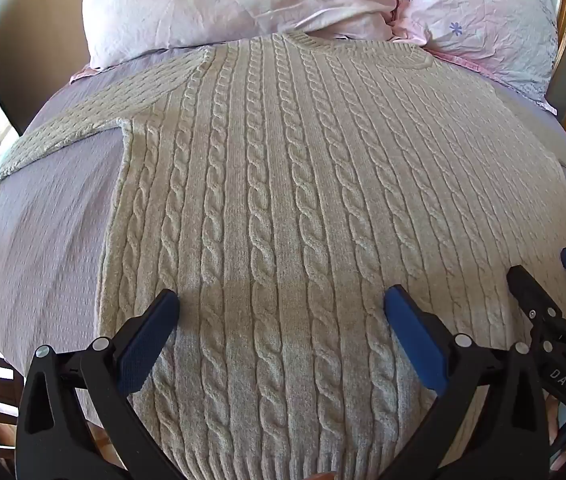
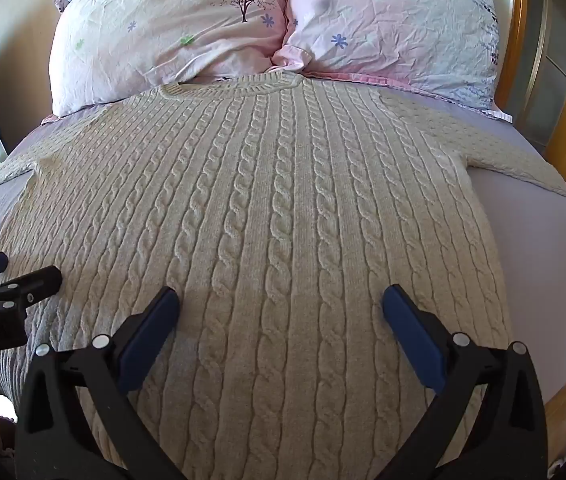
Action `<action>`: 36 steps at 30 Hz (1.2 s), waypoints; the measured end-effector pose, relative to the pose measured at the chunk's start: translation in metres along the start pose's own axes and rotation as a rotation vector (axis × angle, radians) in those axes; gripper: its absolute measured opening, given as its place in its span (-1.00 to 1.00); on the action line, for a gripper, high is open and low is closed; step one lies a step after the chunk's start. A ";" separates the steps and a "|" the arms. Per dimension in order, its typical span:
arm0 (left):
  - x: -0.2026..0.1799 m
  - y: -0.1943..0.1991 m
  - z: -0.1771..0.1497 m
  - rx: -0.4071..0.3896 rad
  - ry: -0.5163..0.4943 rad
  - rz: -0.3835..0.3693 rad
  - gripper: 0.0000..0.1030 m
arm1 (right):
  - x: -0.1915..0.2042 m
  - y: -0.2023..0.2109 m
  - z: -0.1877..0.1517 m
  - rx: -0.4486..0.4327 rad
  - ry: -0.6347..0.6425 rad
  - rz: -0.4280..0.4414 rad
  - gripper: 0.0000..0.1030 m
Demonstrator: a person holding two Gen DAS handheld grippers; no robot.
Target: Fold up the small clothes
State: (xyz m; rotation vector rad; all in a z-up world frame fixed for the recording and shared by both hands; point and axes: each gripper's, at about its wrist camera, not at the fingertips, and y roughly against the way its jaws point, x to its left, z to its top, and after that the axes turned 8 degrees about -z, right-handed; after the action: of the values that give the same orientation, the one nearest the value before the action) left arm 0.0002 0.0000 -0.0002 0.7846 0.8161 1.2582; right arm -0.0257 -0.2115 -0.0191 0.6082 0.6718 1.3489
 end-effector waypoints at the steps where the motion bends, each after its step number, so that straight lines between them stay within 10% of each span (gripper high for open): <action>1: 0.000 0.000 0.000 -0.001 0.000 0.000 0.97 | 0.000 0.000 0.000 -0.001 0.000 0.000 0.97; 36: 0.000 0.000 0.000 -0.007 -0.001 0.000 0.97 | 0.003 -0.003 -0.001 0.009 -0.001 -0.004 0.97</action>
State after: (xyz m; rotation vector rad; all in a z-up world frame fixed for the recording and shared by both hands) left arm 0.0000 0.0000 0.0001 0.7797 0.8105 1.2604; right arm -0.0241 -0.2092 -0.0220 0.6146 0.6786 1.3422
